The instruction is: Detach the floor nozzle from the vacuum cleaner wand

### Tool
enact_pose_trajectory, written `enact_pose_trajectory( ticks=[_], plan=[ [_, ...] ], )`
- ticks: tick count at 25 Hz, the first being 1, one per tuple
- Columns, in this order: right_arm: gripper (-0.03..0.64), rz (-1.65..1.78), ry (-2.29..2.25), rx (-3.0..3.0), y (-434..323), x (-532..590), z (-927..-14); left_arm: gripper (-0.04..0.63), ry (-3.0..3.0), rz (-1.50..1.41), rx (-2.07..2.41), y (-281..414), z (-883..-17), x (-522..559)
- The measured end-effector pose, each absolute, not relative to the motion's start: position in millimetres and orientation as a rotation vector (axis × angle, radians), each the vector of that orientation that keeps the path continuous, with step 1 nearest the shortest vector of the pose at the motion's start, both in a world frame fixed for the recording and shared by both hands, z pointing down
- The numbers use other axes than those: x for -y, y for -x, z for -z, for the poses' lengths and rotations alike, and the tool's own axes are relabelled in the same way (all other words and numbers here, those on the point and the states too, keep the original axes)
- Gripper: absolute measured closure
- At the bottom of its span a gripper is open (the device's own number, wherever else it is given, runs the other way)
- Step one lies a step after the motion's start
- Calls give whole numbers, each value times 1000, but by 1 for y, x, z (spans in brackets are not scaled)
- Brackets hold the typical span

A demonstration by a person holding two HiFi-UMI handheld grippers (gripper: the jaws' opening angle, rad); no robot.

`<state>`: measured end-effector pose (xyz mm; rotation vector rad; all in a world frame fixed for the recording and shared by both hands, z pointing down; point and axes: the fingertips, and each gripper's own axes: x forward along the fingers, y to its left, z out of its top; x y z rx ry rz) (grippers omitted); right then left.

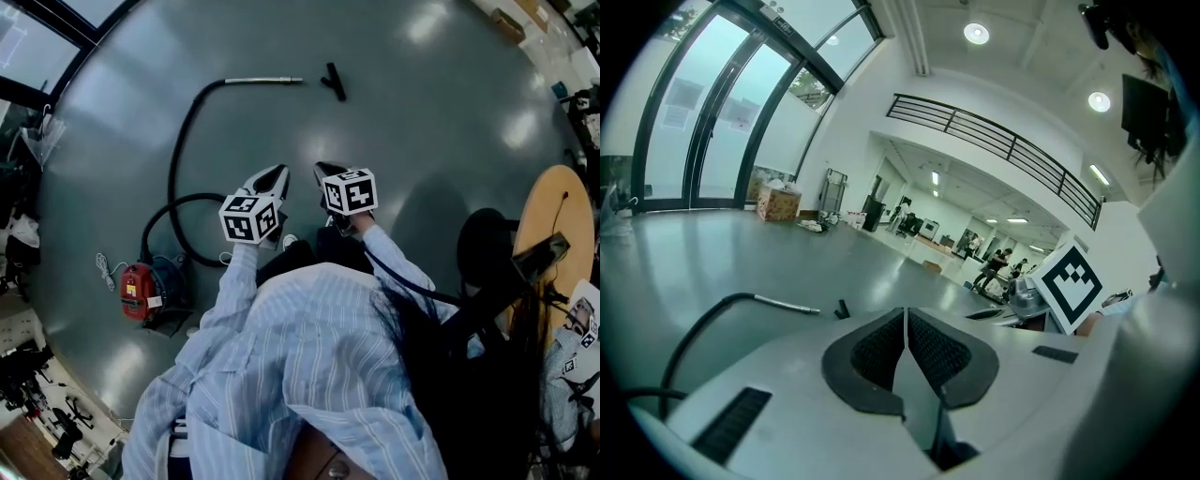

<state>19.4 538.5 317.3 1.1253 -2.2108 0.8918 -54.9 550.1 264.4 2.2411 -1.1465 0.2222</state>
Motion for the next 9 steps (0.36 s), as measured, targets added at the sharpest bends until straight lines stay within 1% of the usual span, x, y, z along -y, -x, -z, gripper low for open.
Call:
enact_pose_trajectory(
  ticks=[9],
  plan=[
    [595,-903,-1141,2181,-32,-549,-321,577,-2245,-227,1116,43,-267,-554]
  ],
)
